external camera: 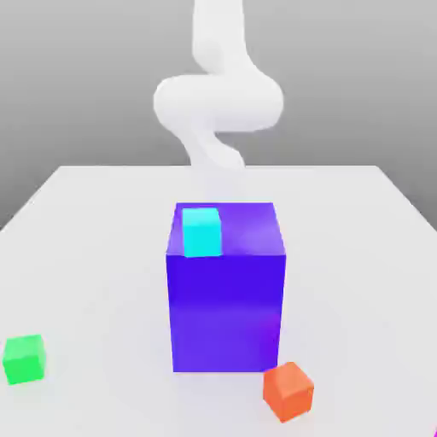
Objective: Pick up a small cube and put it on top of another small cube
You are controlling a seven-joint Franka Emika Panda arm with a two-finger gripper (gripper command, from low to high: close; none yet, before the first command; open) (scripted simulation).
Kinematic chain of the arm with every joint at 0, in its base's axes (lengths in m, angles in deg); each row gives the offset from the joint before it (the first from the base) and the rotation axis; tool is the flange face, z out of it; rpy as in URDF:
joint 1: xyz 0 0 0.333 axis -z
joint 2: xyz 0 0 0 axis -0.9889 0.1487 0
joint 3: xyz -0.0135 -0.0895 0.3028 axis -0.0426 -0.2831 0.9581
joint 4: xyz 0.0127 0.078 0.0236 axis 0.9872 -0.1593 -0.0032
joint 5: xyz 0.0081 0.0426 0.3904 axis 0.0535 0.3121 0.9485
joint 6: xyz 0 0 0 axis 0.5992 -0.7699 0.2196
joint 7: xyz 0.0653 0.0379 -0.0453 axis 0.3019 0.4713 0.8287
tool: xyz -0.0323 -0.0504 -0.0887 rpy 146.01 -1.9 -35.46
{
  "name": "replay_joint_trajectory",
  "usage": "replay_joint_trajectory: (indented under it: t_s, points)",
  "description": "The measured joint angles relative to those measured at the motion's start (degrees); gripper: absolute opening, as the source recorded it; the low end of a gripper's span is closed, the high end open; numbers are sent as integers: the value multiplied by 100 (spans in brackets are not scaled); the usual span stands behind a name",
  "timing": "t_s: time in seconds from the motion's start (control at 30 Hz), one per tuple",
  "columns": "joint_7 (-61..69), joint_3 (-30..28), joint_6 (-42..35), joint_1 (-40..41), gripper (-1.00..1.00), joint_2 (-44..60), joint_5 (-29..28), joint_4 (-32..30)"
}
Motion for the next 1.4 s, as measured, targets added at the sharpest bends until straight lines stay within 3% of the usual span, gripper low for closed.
replay_joint_trajectory:
  t_s: [0.63,1.1,1.23,1.27,1.4]
  points:
    - [-1131,1284,653,-484,0,3983,-857,830]
    - [-1904,1484,1134,-1460,0,6883,-1409,1434]
    - [-2092,1272,1627,-1711,0,7711,-1641,1640]
    - [-2125,1224,1727,-1751,-100,7852,-1689,1676]
    - [-2120,1225,1730,-1750,-100,7852,-1682,1676]
